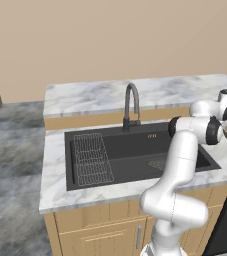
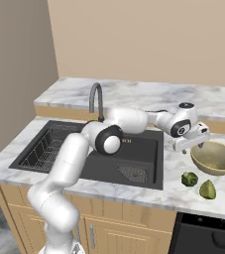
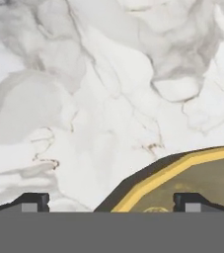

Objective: Remove the broccoli and lemon wedge from the sink. Then move the bowl and cup from the counter to the sink for washing.

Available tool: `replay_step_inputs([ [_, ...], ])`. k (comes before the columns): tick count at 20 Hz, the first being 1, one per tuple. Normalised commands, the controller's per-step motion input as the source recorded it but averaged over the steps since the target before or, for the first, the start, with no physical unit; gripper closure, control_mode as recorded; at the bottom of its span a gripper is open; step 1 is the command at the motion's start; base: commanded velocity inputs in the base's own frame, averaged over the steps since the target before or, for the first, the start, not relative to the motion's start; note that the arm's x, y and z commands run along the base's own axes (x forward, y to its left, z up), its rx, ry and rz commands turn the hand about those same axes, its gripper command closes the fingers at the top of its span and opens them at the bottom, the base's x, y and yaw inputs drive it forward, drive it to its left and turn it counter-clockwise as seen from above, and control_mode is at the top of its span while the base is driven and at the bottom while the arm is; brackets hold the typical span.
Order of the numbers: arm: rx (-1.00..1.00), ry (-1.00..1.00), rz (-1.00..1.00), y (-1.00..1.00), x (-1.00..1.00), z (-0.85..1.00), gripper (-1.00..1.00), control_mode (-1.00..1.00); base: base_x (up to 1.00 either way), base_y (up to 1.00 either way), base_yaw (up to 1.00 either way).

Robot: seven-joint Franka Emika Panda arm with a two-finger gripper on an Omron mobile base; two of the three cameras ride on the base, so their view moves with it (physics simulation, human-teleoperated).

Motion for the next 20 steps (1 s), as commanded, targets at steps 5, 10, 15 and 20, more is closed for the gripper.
replay_step_inputs([
  [5, 0.0, 0.07, -0.07, -0.19, 0.09, -0.06, -1.0, -1.0, 0.0, 0.0, 0.0],
  [10, 0.0, 0.08, -0.18, -0.12, 0.0, -0.06, 1.0, -1.0, 0.0, 0.0, 0.0],
  [15, 0.02, 0.07, -0.23, -0.02, 0.0, -0.03, 1.0, -1.0, 0.0, 0.0, 0.0],
  [20, 0.08, 0.03, -0.13, 0.0, 0.0, 0.0, 1.0, -1.0, 0.0, 0.0, 0.0],
])
